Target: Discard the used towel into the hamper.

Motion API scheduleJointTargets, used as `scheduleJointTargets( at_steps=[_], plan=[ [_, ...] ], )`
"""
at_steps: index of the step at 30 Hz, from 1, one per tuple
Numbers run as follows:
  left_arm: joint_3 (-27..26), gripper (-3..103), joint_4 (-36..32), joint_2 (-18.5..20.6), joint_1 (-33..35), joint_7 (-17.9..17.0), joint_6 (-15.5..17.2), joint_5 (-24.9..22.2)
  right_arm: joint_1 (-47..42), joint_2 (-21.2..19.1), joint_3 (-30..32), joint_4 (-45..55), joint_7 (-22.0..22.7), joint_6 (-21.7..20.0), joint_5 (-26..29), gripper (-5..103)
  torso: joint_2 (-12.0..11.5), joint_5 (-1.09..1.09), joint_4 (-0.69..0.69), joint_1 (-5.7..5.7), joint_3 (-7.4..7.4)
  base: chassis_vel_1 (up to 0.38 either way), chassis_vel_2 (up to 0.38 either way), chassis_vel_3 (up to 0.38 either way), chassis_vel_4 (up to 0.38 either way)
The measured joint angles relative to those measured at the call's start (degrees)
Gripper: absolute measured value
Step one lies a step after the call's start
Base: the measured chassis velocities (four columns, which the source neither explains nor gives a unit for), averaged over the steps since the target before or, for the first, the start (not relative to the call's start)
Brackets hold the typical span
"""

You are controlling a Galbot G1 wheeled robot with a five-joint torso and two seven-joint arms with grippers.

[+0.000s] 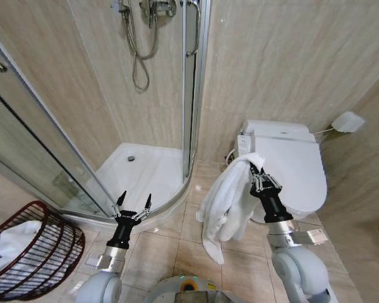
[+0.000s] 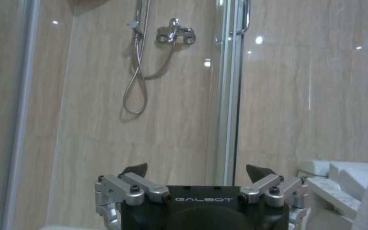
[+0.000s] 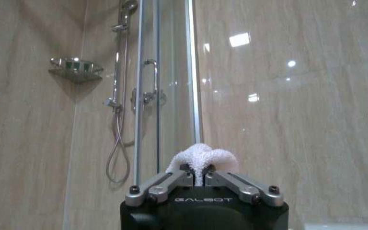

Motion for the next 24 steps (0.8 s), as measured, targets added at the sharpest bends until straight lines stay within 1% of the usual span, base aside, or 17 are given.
scheduleJointTargets(
  at_steps=[11,24],
  plan=[
    [0.00,100,0.00,0.00,0.00,0.00,0.00,0.00,-0.02,-0.04,-0.09,0.01,-0.06,0.22,0.30,4,1.12,0.00,0.00,0.44,0.68,0.000,0.000,0.000,0.000],
    [0.00,100,0.00,0.00,0.00,0.00,0.00,0.00,-0.30,-0.36,0.26,1.31,-0.16,0.26,0.64,4,3.87,0.00,0.00,1.60,2.25,0.000,0.000,0.000,0.000]
  ],
)
